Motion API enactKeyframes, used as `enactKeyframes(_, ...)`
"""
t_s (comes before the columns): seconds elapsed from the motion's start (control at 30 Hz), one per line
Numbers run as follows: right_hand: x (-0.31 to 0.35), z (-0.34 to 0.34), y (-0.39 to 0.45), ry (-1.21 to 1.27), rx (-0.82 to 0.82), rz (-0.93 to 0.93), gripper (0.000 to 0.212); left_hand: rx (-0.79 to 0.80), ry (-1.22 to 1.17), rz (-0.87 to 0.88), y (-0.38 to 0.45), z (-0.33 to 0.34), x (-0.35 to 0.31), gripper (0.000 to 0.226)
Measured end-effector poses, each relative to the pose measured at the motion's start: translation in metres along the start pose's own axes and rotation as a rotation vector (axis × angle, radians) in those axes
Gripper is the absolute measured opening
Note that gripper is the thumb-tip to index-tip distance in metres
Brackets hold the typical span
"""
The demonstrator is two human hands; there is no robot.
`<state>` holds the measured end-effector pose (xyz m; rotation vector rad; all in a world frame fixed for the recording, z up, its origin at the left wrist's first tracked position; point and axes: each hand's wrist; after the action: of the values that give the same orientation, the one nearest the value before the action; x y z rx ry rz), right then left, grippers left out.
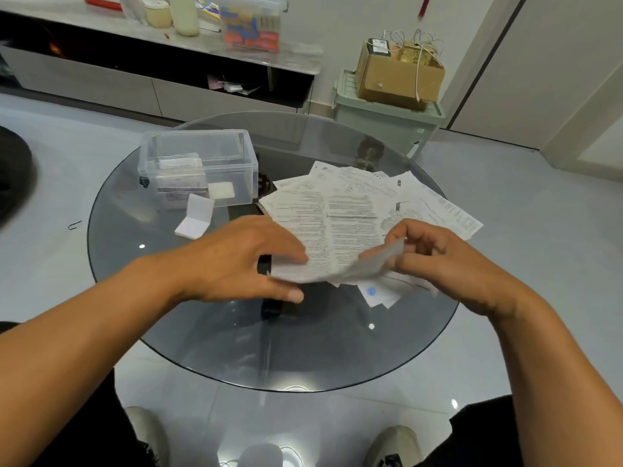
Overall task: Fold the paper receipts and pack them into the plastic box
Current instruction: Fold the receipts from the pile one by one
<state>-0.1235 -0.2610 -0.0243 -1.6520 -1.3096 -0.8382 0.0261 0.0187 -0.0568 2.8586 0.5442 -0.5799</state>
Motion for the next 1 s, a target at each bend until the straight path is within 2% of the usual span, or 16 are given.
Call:
enactKeyframes(0.07, -0.004, -0.001, 0.002, -0.015, 0.032, 0.014, 0.038, -0.032, -0.024, -0.022, 0.002, 0.004, 0.0, 0.048)
enactKeyframes(0.13, -0.008, 0.0, 0.005, -0.09, 0.04, 0.021, 0.058, -0.058, -0.05, -0.079, 0.004, 0.007, 0.002, 0.044)
enactKeyframes(0.2, -0.011, 0.0, 0.008, -0.155, 0.017, 0.031, 0.066, -0.051, -0.11, -0.123, 0.006, 0.008, 0.004, 0.044)
enactKeyframes(0.3, -0.013, -0.001, 0.01, -0.204, 0.059, 0.038, 0.061, -0.023, -0.142, -0.109, 0.004, 0.006, 0.005, 0.047)
enactKeyframes(0.4, -0.01, 0.0, 0.009, -0.206, 0.037, 0.01, 0.051, -0.049, -0.184, -0.095, 0.001, 0.007, 0.006, 0.028)
enactKeyframes(0.5, -0.007, 0.003, 0.006, -0.098, 0.013, -0.046, 0.046, -0.085, -0.338, -0.198, -0.001, 0.007, 0.001, 0.026)
enactKeyframes(0.63, 0.0, 0.007, 0.007, 0.044, -0.014, -0.086, 0.044, -0.215, -0.486, -0.213, 0.002, 0.008, -0.01, 0.018)
enactKeyframes(0.7, -0.001, 0.017, 0.013, 0.109, -0.099, -0.073, 0.038, -0.259, -0.519, -0.246, 0.005, 0.013, -0.012, 0.017)
enactKeyframes(0.8, -0.007, 0.034, 0.023, 0.088, -0.277, -0.023, 0.036, -0.287, -0.441, -0.336, 0.008, 0.018, -0.011, 0.033)
enactKeyframes(0.9, -0.012, 0.047, 0.031, -0.14, -0.398, 0.037, 0.056, -0.277, -0.221, -0.392, 0.009, 0.018, -0.01, 0.083)
enactKeyframes(0.93, -0.012, 0.049, 0.031, -0.219, -0.428, 0.048, 0.065, -0.302, -0.113, -0.37, 0.009, 0.019, -0.008, 0.093)
enactKeyframes(1.0, -0.01, 0.054, 0.032, -0.34, -0.482, 0.058, 0.079, -0.316, 0.103, -0.255, 0.009, 0.018, -0.002, 0.092)
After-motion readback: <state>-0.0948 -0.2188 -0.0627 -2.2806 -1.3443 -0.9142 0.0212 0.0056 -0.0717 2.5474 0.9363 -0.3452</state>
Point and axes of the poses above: each hand's wrist, its own y-axis towards the middle knuckle, its own z-axis out of the palm, x = y × z, and after that the axes turned 1 degree about y, right-handed
